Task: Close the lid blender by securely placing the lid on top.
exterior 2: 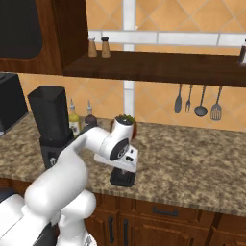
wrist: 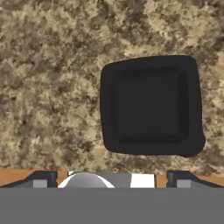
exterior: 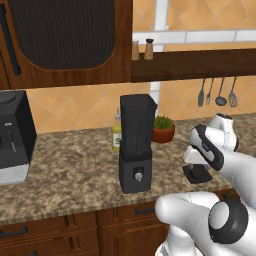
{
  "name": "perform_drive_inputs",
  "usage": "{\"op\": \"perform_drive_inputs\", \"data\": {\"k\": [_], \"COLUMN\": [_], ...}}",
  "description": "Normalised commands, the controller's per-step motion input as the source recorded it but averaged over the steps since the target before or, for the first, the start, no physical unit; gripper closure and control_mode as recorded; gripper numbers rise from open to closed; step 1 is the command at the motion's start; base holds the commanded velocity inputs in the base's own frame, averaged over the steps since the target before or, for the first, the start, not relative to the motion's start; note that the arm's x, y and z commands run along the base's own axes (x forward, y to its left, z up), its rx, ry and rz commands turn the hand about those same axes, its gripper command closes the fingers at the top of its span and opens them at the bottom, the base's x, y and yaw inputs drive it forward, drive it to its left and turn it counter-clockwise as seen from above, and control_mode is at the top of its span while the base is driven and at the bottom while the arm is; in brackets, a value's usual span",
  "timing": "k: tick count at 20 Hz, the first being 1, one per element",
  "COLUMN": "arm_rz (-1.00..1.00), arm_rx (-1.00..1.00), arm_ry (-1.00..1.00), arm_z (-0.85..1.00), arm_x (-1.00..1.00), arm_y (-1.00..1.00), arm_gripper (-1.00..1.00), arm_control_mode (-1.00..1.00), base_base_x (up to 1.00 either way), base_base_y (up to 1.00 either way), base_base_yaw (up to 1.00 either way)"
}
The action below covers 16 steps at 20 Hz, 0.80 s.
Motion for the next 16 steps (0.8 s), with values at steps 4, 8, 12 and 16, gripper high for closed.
{"op": "perform_drive_inputs", "data": {"k": [4, 8, 12, 16], "arm_rz": [0.01, 0.04, 0.07, 0.06], "arm_rx": [0.00, 0.01, 0.02, 0.01], "arm_ry": [0.10, 0.00, 0.00, 0.00], "arm_z": [-0.49, -0.39, -0.31, -0.38], "arm_x": [0.19, 0.18, 0.27, 0.27], "arm_y": [-0.23, -0.21, -0.19, -0.05], "arm_gripper": [-1.00, -1.00, -1.00, -1.00], "arm_control_mode": [-1.00, -1.00, -1.00, -1.00], "base_base_x": [0.00, 0.00, 0.00, 0.00], "base_base_y": [0.00, 0.00, 0.00, 0.00], "base_base_yaw": [0.00, 0.00, 0.00, 0.00]}}
